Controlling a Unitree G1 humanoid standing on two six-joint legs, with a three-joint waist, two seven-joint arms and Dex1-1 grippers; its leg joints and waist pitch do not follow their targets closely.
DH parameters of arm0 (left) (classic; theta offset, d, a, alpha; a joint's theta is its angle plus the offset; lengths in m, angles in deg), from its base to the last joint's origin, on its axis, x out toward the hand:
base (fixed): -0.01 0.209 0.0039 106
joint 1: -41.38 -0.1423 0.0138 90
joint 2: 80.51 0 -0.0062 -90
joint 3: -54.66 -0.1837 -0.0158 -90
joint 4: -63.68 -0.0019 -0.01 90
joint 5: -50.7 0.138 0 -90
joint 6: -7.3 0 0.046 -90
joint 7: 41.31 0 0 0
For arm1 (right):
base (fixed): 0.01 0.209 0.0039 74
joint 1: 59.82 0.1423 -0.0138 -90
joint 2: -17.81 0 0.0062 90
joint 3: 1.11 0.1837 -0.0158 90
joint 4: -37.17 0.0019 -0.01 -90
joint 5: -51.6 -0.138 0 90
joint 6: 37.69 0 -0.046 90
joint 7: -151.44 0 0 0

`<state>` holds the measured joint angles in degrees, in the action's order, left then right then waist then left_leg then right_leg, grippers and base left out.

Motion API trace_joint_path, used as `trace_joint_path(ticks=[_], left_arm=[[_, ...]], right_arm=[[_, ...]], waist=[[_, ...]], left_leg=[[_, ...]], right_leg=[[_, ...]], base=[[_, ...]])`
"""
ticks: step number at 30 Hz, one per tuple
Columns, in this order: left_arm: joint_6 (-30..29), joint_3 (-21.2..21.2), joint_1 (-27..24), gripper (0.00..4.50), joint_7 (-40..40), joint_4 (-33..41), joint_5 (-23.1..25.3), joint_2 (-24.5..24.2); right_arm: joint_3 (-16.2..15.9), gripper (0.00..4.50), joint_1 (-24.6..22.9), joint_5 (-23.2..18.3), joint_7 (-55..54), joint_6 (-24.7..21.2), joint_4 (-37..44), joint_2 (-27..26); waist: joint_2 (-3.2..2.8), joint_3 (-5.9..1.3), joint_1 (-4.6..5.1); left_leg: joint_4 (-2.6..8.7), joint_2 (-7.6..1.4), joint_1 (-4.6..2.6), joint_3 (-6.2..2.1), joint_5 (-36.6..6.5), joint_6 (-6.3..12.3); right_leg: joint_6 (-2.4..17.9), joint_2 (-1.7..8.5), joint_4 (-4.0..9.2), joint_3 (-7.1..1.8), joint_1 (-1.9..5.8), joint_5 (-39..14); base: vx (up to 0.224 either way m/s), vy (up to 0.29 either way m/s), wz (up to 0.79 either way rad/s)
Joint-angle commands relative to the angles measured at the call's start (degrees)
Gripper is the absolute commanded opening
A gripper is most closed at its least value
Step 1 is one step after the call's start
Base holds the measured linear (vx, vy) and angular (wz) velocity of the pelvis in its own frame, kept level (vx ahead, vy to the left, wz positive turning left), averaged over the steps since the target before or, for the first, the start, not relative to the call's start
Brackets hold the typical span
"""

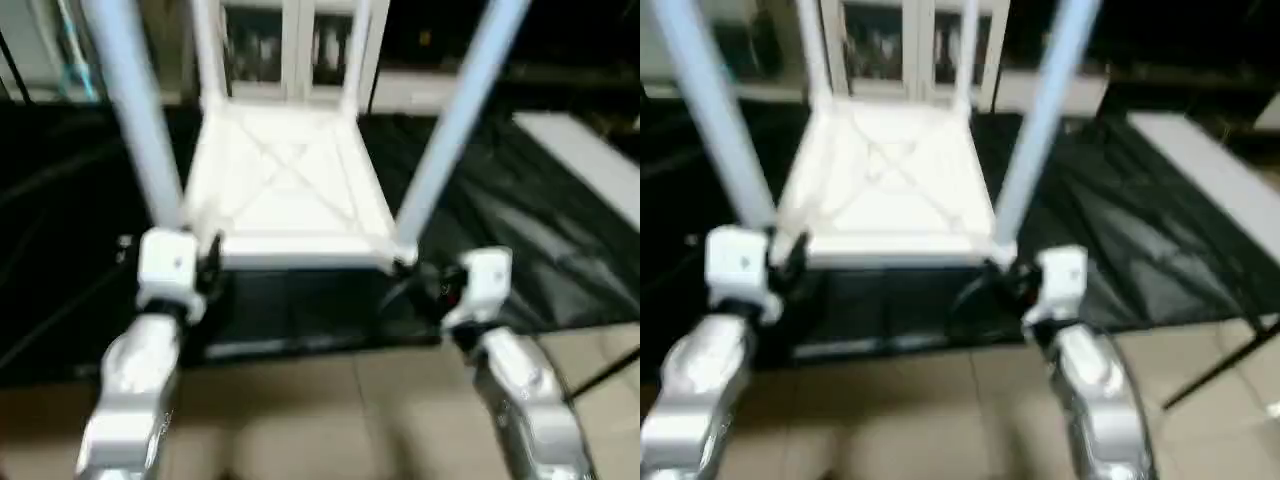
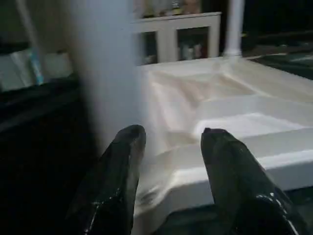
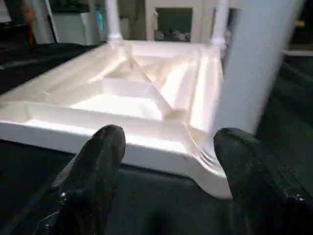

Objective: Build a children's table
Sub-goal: Rotate leg to tighten

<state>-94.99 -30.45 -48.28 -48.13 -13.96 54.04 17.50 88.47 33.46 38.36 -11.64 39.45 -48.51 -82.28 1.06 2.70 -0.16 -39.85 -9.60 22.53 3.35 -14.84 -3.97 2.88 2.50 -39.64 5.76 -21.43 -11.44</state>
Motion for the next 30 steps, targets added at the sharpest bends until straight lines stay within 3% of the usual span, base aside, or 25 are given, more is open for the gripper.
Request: trace_joint_path(ticks=[1,2,3,4,5,6,7,9,10,14,15,17,18,19,20,21,22,23,24,25,26,27,28,29,30], left_arm=[[-1.11,-0.35,-0.42,2.22,1.2,1.8,-0.82,1.9],[-1.04,-0.17,-0.45,2.22,1.89,1.73,-0.42,1.94],[-0.34,-0.01,-0.49,2.22,2.5,1.64,-0.32,2.03],[0.74,0.28,-0.49,2.22,2.59,1.83,-0.75,2.13],[0.74,0.28,-0.49,2.22,2.59,1.83,-0.75,2.13],[1.33,0.28,-0.37,2.22,2.89,2.08,-0.53,1.96],[1.46,0.2,-0.04,2.22,2.98,2.37,-0.5,1.88],[1.68,-0.02,0.37,2.22,2.82,2.61,-0.63,1.87],[1.8,-0.08,0.41,2.22,2.75,2.56,-0.57,2.11],[2.31,-0.32,0.44,2.22,2.72,2.43,-0.63,2.46],[2.31,-0.42,0.4,2.22,2.72,2.45,-0.61,2.47],[2.26,-0.76,0.33,2.22,2.48,2.52,-0.55,2.41],[2.29,-1.04,0.27,2.22,2.4,2.56,-0.51,2.41],[2.28,-1.26,0.3,2.22,2.55,2.5,-0.51,2.57],[2.28,-1.31,0.31,2.22,2.6,2.48,-0.52,2.61],[2.43,-1.4,0.35,2.22,2.74,2.31,-0.58,2.8],[2.53,-1.4,0.38,2.22,2.69,2.17,-0.64,2.83],[2.54,-1.41,0.38,2.22,2.69,2.16,-0.64,2.84],[2.61,-1.51,0.44,2.22,2.64,2.02,-0.68,2.92],[2.7,-1.63,0.48,2.22,2.51,1.83,-0.76,2.99],[2.7,-1.63,0.48,2.22,2.51,1.83,-0.76,2.99],[2.83,-1.77,0.42,2.22,2.5,1.73,-0.77,3.11],[2.95,-1.86,0.35,2.22,2.57,1.63,-0.82,3.27],[2.95,-1.86,0.35,2.22,2.57,1.63,-0.82,3.27],[3.51,-1.78,0.26,2.22,2.57,1.5,-1.31,3.49]], right_arm=[[1.51,3.25,0.67,-0.49,0.21,0.78,0.02,1.41],[1.7,3.25,0.9,-0.7,0.35,0.96,-0.19,1.44],[1.87,3.25,1.08,-0.84,0.47,1.11,-0.41,1.47],[2.07,3.25,1.3,-0.82,0.55,1.43,-0.73,1.55],[2.07,3.25,1.3,-0.82,0.55,1.43,-0.73,1.55],[2.47,3.25,1.49,-0.93,0.65,1.65,-0.94,1.5],[2.96,3.25,1.69,-1.12,0.66,1.8,-1.01,1.39],[3.45,3.25,1.83,-1.36,0.62,1.97,-0.97,1.27],[3.5,3.25,1.77,-1.21,0.38,2.67,-0.91,1.32],[4.19,3.25,1.36,-1.94,0.06,3.66,-0.43,0.85],[4.2,3.25,1.27,-1.97,-0.02,4.08,-0.36,0.85],[4.09,3.25,1.23,-1.43,-0.12,4.51,-0.34,1.28],[4.17,3.25,1.23,-1.12,-0.07,4.69,-0.36,1.51],[4.67,3.25,1.39,-0.85,-0.3,4.86,-0.53,1.72],[4.81,3.25,1.43,-0.79,-0.36,4.9,-0.58,1.75],[5.27,3.25,1.52,-0.67,-0.5,5.17,-0.73,1.75],[5.43,3.25,1.54,-0.62,-0.64,5.32,-0.71,1.66],[5.45,3.25,1.54,-0.62,-0.65,5.33,-0.71,1.66],[5.76,3.25,1.53,-0.94,-0.73,5.13,-0.6,1.53],[6.15,3.25,1.41,-1.77,-0.8,4.39,-0.32,1.22],[6.15,3.25,1.41,-1.77,-0.8,4.39,-0.32,1.22],[6.09,3.25,1.08,-1.94,-0.57,4.46,-0.11,1.23],[5.84,3.25,0.59,-1.84,-0.44,4.87,0.15,1.29],[5.84,3.25,0.59,-1.84,-0.44,4.87,0.15,1.29],[5.77,3.25,0.34,-1.82,-0.49,4.98,0.3,1.28]], waist=[[-2.84,-3.16,0.46],[-2.15,-3.73,0.36],[-1.7,-3.86,0.2],[-0.32,-3.63,-0.08],[1.51,-3.86,-1.42],[2.33,-3.55,-2.89],[3.35,-3.32,-4.48],[2.52,-2.45,-4.73],[1.77,-2.24,-4.42],[0.8,-1.81,-3.94],[0.65,-1.29,-3.86],[-0.07,-0.66,-3.36],[-0.76,-0.47,-2.97],[-0.57,-0.14,-5.2],[-0.28,-0.69,-5.66],[1.89,-0.91,-5.02],[3.78,0.07,-4.05],[2.05,0.36,-4.27],[2.31,0.69,-3.76],[1.8,0.24,-4.16],[-0.62,-1.37,-3.61],[-0.4,-0.21,-2.2],[-1.18,-3.26,-0.83],[-1.3,-3.41,-0.11],[-1.2,-2.69,-0.43]], left_leg=[[12.28,-11.06,-3.65,-6.75,-16.45,-3.69],[11.98,-9.72,-4.07,-6.29,-13.05,2.37],[11.74,-8.67,-4.18,-5.79,-11.18,5.53],[11.04,-6.27,-2.84,-4.46,-9.16,10.09],[7.65,-1.75,1.28,-0.39,-8.04,9.39],[5.89,0.13,1.57,1.54,-6.25,7.34],[5.5,-0.78,0.71,1.83,-2.64,4.15],[8.29,-1.85,0.66,2.29,-5.27,1.49],[9.46,-2.85,-0.27,2.06,-12.85,-0.39],[11.19,-3.91,-2.86,1.35,-33.76,-3.92],[11.09,-3.78,-3.92,1.34,-38.32,-4.21],[11.55,-3.78,-5.56,1.23,-45.97,-4.16],[14.55,-4.48,-4.4,1.41,-51.71,-4.54],[19.91,-0.66,3.48,1.03,-54.07,-2.27],[16.45,2.32,2.62,3.4,-42.34,2.88],[12.13,2.33,0.8,3.43,-34.02,4.2],[-5.1,1.75,-2.89,2.43,-11.51,5.98],[-6.35,0.88,-0.67,0.95,-6.99,6.5],[-6.76,-0.65,2.06,0.64,-7.66,5.32],[0.57,-1.72,-3.93,1.36,-14.96,3.81],[7.68,-2.34,-8.78,0.85,-17.88,3.02],[11.92,-5.24,-11.6,-2.95,-27.28,5.27],[11.46,-8.33,-15.53,-7.12,-21.22,11.08],[10.58,-7.51,-15.25,-6.95,-13.17,15.06],[9.83,-5.82,-14.04,-5.51,-0.6,21.13]], right_leg=[[-0.62,1.85,-1.29,-1.2,-2.78,-9.3],[-0.99,2.01,-0.53,-1.8,-2.17,-9.33],[-1.12,2.43,0.4,-2.3,-1.72,-8.39],[-0.26,3.84,3.18,-3.96,-0.52,-5.45],[3.09,8.8,7.77,-7.07,2.41,0.86],[0.54,10.67,9.58,-7.59,2.69,-2.19],[-4.97,11.46,10.25,-7.42,2.27,-15.0],[-3.95,8.51,10.49,-5.59,1.63,-30.07],[-1.91,7.25,10.43,-4.9,0.77,-34.07],[0.31,6.35,10.67,-3.94,0.79,-32.51],[-0.13,6.15,11.47,-3.32,0.43,-36.19],[-1.02,4.83,12.42,-0.86,1.71,-38.85],[-0.8,2.83,9.07,0.47,4.34,-32.12],[-0.97,1.07,1.07,1.91,12.27,-21.33],[-2.11,1.93,2.66,-0.47,11.23,-26.05],[-1.71,7.35,8.28,-2.56,9.58,-42.93],[2.95,16.84,19.78,-4.04,4.96,-67.79],[4.76,19.16,19.5,-5.92,7.53,-68.13],[4.63,18.37,17.33,-3.63,10.71,-65.91],[8.73,10.97,14.72,-2.72,9.64,-53.31],[9.57,3.51,10.34,0.95,8.96,-33.06],[8.05,0.34,4.89,0.28,3.76,-25.75],[0.11,0.93,-1.83,-0.49,-0.46,-14.27],[-2.92,1.13,-2.69,-0.61,-2.12,-11.88],[-6.14,1.42,-4.11,-0.73,-4.7,-8.57]], base=[[-0.057,0.048,0.03],[-0.07,0.008,0.01],[-0.07,0.008,0.01],[-0.079,-0.047,-0.04],[-0.105,-0.071,-0.13],[-0.105,-0.071,-0.13],[-0.108,-0.061,-0.18],[-0.082,-0.036,-0.18],[-0.061,-0.004,-0.14],[-0.007,0.013,-0.01],[-0.029,0.05,-0.06],[0.004,0.065,-0.13],[0.022,0.07,-0.16],[-0.033,0.079,0.06],[-0.007,0.013,0.44],[-0.007,0.013,0.44],[0.057,-0.015,0.66],[0.107,0.041,0.51],[0.107,0.041,0.51],[0.168,0.055,0.3],[0.114,0.068,0.4],[0.114,0.068,0.4],[0.148,0.056,0.21],[0.22,0.031,-0.09],[0.22,0.031,-0.09]])
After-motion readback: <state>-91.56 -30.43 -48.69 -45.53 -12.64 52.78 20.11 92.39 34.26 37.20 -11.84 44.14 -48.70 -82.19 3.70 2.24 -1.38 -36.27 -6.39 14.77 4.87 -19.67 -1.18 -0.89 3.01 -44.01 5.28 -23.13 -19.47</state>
